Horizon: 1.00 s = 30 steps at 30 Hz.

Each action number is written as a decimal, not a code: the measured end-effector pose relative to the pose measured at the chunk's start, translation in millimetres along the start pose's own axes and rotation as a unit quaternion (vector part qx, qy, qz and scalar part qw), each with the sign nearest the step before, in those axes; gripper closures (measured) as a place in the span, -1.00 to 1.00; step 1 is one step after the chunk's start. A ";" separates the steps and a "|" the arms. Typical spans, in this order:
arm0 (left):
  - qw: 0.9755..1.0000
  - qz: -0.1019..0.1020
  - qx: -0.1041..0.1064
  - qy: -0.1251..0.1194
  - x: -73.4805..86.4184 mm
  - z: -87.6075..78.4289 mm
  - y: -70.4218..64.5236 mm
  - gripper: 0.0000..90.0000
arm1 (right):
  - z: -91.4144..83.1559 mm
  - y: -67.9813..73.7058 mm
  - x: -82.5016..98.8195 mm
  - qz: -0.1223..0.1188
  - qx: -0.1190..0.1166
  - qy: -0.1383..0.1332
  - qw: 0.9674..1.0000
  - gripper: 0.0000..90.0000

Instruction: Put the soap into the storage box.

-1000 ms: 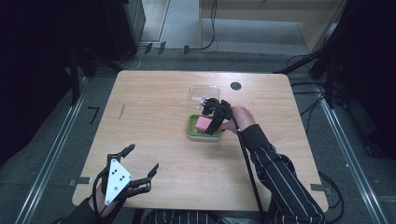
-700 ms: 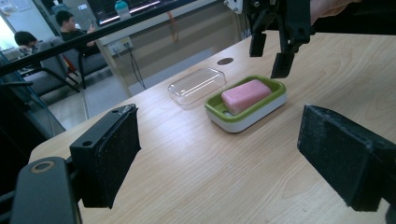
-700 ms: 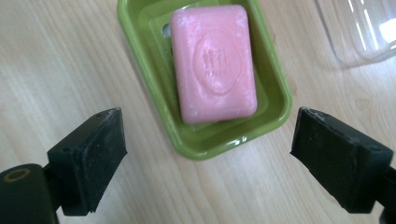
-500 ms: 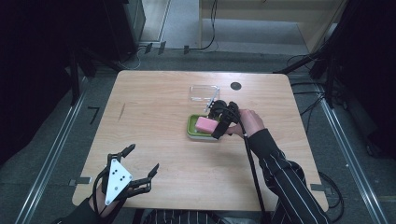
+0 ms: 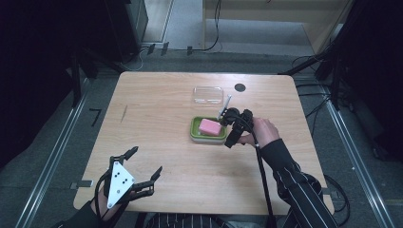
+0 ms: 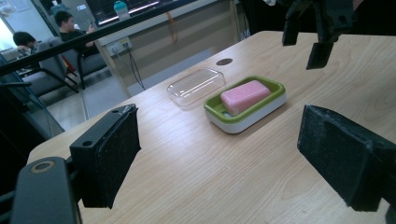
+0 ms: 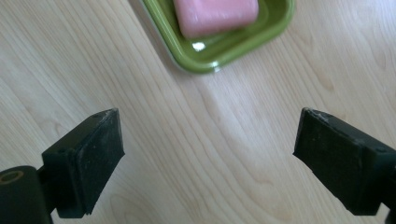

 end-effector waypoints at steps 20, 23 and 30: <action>1.000 0.001 0.000 -0.001 -0.3 0.4 -0.4 -0.70 | 10.4 -4.5 53.4 0.053 0.022 0.074 0.996 -0.84; 1.000 0.002 0.001 -0.001 -0.4 0.4 -0.5 -0.71 | 13.3 -3.7 63.2 0.055 0.021 0.086 0.995 -0.85; 1.000 0.002 0.001 -0.001 -0.5 0.3 -0.9 -0.71 | 17.4 -2.7 86.1 0.069 0.020 0.100 0.992 -0.85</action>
Point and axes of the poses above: each handheld gripper's, and its own axes: z roughly forward along the jaws, x roughly out of its underside, y roughly to its left, the point moved 1 cm from there along z, roughly forward along the jaws, and after that the axes turned 10 degrees about z, right-handed, at the moved point
